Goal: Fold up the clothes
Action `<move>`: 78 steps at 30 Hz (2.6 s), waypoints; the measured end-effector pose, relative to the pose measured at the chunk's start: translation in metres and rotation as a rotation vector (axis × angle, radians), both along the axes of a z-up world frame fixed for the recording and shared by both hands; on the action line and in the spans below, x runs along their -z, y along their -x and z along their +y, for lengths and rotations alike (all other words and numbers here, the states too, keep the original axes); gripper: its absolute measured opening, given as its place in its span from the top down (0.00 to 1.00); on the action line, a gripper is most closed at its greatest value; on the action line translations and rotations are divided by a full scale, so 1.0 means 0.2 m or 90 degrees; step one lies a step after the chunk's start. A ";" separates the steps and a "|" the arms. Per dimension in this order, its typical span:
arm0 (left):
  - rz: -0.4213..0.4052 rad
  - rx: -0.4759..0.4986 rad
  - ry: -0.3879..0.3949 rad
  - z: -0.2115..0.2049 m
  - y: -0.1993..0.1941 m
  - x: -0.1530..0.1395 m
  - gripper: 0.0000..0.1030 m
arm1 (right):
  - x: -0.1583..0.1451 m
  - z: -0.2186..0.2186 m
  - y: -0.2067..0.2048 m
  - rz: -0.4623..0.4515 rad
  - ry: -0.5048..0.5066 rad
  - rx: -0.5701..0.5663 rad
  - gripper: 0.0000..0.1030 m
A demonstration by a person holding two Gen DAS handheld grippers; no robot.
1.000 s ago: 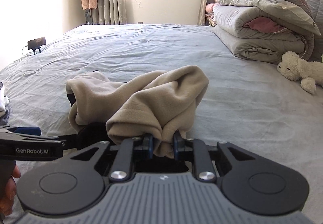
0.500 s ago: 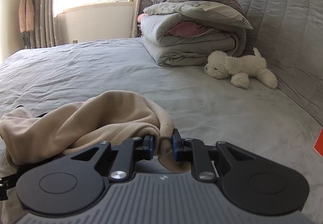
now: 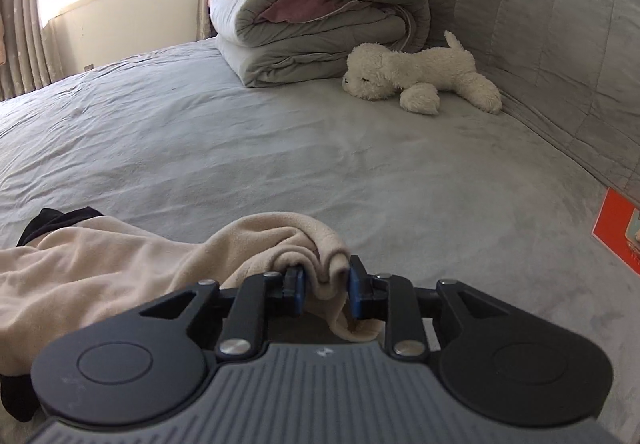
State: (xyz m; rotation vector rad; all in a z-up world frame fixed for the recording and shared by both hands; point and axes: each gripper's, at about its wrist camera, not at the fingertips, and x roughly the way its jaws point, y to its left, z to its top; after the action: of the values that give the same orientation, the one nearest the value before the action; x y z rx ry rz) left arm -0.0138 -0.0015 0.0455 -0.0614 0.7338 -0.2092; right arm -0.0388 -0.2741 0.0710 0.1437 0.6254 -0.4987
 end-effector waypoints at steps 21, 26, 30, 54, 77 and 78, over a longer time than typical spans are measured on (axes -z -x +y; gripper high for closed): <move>-0.033 0.063 0.017 -0.06 0.00 0.07 0.24 | -0.01 -0.13 0.01 -0.010 -0.008 0.091 0.12; -0.032 0.107 0.030 -0.09 0.02 0.06 0.65 | -0.03 -0.11 0.04 -0.037 0.001 0.097 0.10; -0.036 0.123 0.045 -0.09 0.03 0.04 0.90 | -0.04 -0.10 0.04 -0.053 0.013 0.095 0.06; -0.294 0.204 0.140 -0.03 0.41 -0.42 1.00 | -0.01 0.03 0.00 -0.053 -0.049 -0.059 0.01; 0.051 -0.071 0.040 0.22 0.03 -0.09 0.40 | 0.11 0.68 0.06 -0.022 0.032 -0.474 0.00; 0.057 -0.077 0.048 0.23 0.02 -0.08 0.40 | 0.12 0.71 0.06 -0.020 0.032 -0.487 0.00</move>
State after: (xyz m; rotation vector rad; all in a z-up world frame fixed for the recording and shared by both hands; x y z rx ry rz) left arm -0.0176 0.0450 0.0621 -0.1877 0.8086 -0.1196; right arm -0.0507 -0.1327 0.0478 -0.1372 0.5863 0.2265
